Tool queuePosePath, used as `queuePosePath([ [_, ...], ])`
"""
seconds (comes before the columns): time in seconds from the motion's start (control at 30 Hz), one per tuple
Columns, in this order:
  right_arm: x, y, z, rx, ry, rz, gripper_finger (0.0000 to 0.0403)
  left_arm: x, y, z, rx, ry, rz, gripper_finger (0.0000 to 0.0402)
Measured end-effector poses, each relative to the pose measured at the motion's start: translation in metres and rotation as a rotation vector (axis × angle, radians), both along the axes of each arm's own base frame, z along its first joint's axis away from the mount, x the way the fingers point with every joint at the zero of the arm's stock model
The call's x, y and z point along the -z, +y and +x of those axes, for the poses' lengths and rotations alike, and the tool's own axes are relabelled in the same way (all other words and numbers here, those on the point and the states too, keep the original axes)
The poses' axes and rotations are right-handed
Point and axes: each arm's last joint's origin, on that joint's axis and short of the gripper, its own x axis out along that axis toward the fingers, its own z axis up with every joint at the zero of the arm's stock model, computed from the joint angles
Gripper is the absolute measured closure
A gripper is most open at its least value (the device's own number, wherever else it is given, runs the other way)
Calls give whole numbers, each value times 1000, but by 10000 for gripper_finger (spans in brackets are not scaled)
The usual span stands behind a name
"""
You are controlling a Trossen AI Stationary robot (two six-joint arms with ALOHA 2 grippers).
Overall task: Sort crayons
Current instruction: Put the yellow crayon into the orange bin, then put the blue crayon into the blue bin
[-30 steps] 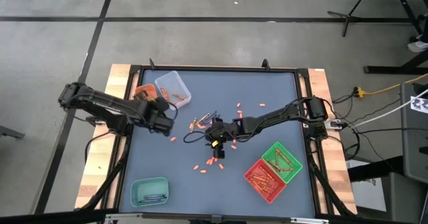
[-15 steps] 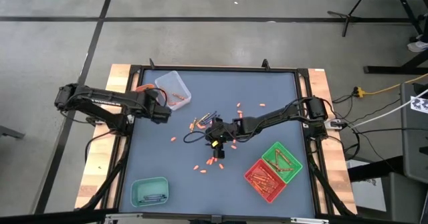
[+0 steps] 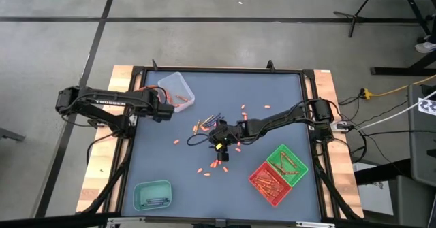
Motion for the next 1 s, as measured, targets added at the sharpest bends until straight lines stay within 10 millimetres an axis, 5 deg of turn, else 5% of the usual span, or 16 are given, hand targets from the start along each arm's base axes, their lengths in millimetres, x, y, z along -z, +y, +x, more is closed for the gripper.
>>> queuePosePath([
  [0.27, 0, 0, 0, -1, -1, -1, 263, 2, 1, 5, 18, -46, 0, 276],
  [0.53, -1, -6, 0, -46, -5, -66, 263, 5, 3, 18, 83, -147, -3, 268],
  [1.0, 1, -85, -12, 134, 141, -77, 263, 6, 4, 29, 130, -239, 4, 280],
])
